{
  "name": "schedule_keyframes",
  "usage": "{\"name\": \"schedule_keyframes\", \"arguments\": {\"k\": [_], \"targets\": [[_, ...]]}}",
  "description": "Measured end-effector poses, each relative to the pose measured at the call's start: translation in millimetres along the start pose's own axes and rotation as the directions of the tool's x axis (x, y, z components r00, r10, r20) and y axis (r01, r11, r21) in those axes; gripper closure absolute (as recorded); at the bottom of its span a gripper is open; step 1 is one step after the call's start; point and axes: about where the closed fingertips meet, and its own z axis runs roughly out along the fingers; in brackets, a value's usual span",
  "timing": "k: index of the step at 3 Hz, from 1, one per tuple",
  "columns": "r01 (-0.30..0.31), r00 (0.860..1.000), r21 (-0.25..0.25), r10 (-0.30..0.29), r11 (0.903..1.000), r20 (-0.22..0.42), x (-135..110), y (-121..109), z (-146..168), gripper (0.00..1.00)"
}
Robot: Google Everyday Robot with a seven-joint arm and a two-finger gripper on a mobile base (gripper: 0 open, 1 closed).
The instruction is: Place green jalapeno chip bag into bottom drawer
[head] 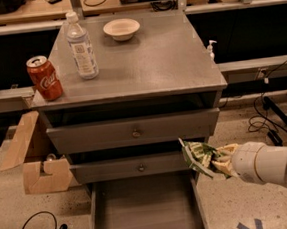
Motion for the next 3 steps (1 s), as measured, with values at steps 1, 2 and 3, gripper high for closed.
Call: {"name": "schedule_keyframes", "arguments": {"k": [1, 2, 3], "targets": [[-0.009, 1.0, -0.066, 0.009, 0.9978, -0.005, 12, 25, 43, 1.0], [-0.076, 0.996, -0.168, 0.069, 0.9828, -0.049, 52, 62, 120, 1.0], [-0.191, 0.978, -0.241, 0.165, 0.9514, -0.124, 111, 99, 210, 1.0]]}}
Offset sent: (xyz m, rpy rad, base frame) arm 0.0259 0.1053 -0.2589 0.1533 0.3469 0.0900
